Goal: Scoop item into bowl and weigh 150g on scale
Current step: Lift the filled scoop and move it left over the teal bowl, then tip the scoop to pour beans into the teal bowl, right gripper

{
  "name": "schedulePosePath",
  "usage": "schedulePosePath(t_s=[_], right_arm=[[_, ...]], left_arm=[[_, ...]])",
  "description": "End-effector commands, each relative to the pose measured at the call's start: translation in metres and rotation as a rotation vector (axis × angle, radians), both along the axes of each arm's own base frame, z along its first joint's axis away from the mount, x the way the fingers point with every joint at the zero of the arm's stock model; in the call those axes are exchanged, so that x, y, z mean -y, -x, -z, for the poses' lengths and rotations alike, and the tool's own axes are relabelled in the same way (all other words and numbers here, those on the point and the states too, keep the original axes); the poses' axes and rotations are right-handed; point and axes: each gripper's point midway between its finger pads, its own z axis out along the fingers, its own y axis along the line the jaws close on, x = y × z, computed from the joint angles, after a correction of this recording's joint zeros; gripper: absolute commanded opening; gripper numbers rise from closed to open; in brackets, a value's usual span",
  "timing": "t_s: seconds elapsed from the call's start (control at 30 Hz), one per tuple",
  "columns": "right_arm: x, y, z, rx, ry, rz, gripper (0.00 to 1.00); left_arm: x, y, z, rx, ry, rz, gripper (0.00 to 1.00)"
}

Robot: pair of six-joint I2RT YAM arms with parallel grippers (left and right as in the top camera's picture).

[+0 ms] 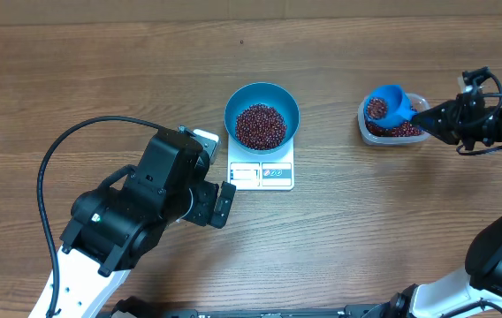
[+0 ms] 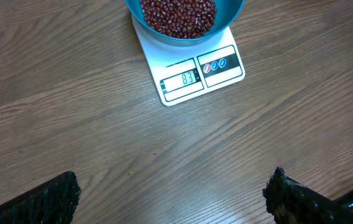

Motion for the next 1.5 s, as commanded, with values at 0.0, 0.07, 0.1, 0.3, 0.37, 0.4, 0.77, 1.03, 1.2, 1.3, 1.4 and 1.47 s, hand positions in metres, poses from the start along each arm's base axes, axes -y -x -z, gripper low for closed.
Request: schedulePosePath(t_s=[0.0,0.07,0.1,0.3,0.37,0.4,0.77,1.03,1.2,1.3,1.4,1.47], right_arm=[[-0.023,-0.006,-0.03,0.136,-0.076,-0.077,0.04],[-0.035,-0.004,-0.036,0.159,-0.067,-0.114,0.04],[-0.042,-0.003,-0.039,0.17,-0.063,-0.133,0.04],[-0.096,0.003,-0.064,0.29,-0.027,-0.284,0.04],[-0.108,0.002,-0.07,0.309,-0.011,-0.301,0.04],[-0.115,0.0,-0.072,0.32,0.007,-0.306,0.04],[-0.175,-0.01,-0.061,0.373,0.375,-0.377,0.04],[-0.191,-0.006,-0.046,0.37,0.562,-0.399,0.04],[-0.198,-0.007,-0.046,0.395,0.619,-0.406,0.04],[-0.204,-0.008,-0.046,0.42,0.666,-0.409,0.04],[-0.209,-0.009,-0.046,0.447,0.723,-0.412,0.04],[-0.212,-0.009,-0.047,0.458,0.753,-0.414,0.04]], left_arm=[[0.0,-0.001,-0.011,0.028,0.026,-0.016,0.99],[0.0,-0.001,-0.011,0.028,0.026,-0.016,0.99],[0.0,-0.001,-0.011,0.028,0.026,-0.016,0.99],[0.0,-0.001,-0.011,0.028,0.026,-0.016,0.99],[0.0,-0.001,-0.011,0.028,0.026,-0.016,0.99],[-0.001,-0.002,-0.011,0.029,0.026,-0.017,0.99],[-0.001,-0.002,-0.011,0.029,0.026,-0.017,0.99],[0.0,-0.001,-0.011,0.028,0.026,-0.016,0.99],[0.0,-0.001,-0.011,0.028,0.026,-0.016,0.99],[0.0,-0.001,-0.011,0.028,0.026,-0.016,0.99],[-0.001,-0.002,-0.011,0.029,0.026,-0.017,0.99],[0.0,-0.001,-0.011,0.028,0.026,-0.016,0.99]])
